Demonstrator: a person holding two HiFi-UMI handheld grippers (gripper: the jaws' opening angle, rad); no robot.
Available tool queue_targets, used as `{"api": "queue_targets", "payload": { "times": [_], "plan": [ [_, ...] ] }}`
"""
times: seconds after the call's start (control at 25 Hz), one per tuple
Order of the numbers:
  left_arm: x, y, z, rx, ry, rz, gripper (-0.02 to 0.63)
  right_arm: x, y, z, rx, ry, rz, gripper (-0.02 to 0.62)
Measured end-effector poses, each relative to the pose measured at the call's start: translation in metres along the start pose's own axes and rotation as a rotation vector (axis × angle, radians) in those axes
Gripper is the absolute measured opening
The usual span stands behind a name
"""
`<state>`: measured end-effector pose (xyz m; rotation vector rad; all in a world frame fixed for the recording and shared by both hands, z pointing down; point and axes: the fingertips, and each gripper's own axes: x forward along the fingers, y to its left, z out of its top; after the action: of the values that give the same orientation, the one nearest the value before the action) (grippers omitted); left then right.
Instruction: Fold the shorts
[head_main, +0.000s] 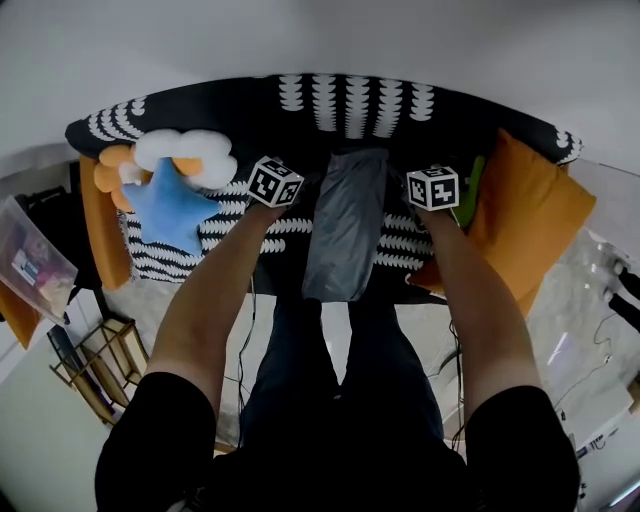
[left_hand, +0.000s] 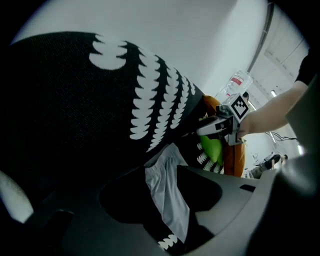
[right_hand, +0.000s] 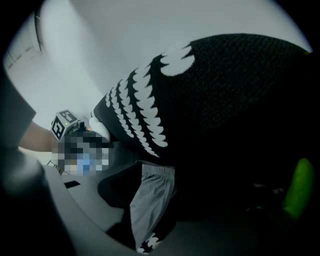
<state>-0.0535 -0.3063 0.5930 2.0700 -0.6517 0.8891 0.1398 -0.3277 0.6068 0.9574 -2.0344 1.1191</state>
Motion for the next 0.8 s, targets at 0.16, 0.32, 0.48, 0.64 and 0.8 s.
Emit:
{"api": "queue_targets", "payload": {
  "times": [0.16,0.32,0.48,0.64,0.8],
  "plan": [
    [0.038,0.01,-0.003,-0.009,-0.024,-0.031,0.227,0.025,-0.016,-0.014,-0.005,0.015,-0.023,0.215],
    [0.063,0.019,-0.011,-0.02,-0.026,-0.023,0.229,0.053,-0.022,-0.027,0.006,0.027,-0.016,0.219],
    [0.088,0.022,-0.02,-0.017,-0.003,-0.032,0.233,0.077,-0.028,-0.035,0.001,0.05,-0.005,0.221],
    [0.11,0.025,-0.031,-0.013,0.009,-0.045,0.242,0.092,-0.037,-0.037,-0.021,0.08,-0.045,0.226],
    [0.124,0.035,-0.035,-0.04,0.003,-0.034,0.242,0.108,-0.047,-0.044,0.002,0.099,-0.046,0.243]
  ]
}}
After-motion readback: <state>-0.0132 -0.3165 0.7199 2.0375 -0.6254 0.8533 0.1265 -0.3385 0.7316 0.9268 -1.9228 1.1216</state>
